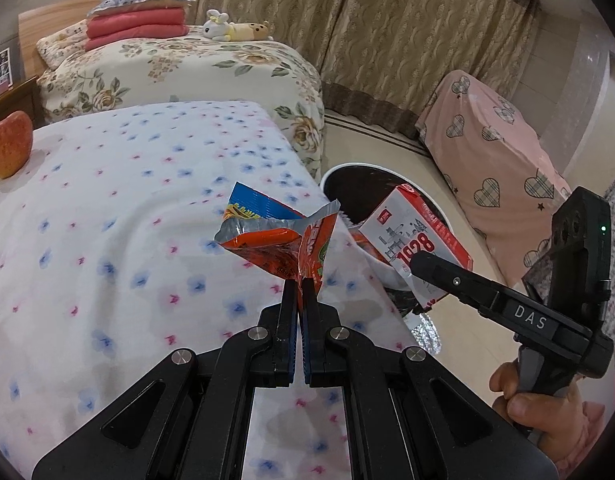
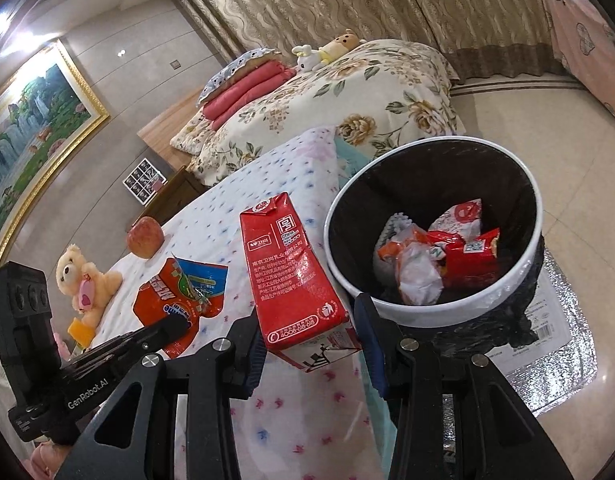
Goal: Collect trash
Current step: 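Carry the snack wrapper and red-and-white carton over the trash bin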
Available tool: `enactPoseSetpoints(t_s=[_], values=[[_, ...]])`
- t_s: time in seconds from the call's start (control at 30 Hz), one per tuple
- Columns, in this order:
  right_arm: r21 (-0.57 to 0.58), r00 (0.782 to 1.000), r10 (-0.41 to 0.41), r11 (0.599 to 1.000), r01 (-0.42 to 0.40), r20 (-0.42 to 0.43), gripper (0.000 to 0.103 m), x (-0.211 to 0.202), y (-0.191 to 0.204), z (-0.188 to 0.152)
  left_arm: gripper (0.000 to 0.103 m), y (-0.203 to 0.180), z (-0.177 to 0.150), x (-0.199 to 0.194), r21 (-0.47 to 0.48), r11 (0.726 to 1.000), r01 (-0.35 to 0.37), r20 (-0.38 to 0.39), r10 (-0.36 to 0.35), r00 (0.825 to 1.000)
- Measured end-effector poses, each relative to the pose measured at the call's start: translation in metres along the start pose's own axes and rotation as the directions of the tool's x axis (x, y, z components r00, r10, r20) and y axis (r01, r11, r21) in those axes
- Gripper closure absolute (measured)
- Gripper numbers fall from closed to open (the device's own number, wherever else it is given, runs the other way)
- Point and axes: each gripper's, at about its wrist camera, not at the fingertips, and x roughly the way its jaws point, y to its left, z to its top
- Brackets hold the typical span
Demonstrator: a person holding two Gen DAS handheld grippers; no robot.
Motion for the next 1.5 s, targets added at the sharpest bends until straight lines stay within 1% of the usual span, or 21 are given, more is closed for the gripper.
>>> enactPoseSetpoints(t_s=[0.8,1.5], values=[[0.039,0.998,-0.046,0.998,0.044,0.041,0.061,-0.019,-0.026,0.012,0.102,-0.04,0.015,0.018,0.076,0.995,0.06,-0.014,-0.059,0.998],[0.049,0.995,-0.082,0.996,0.079,0.061,0.061,-0.023,-0.041,0.029,0.102,-0.059,0.032,0.032,0.113,0.99,0.082,-0.017,-0.081,0.997]])
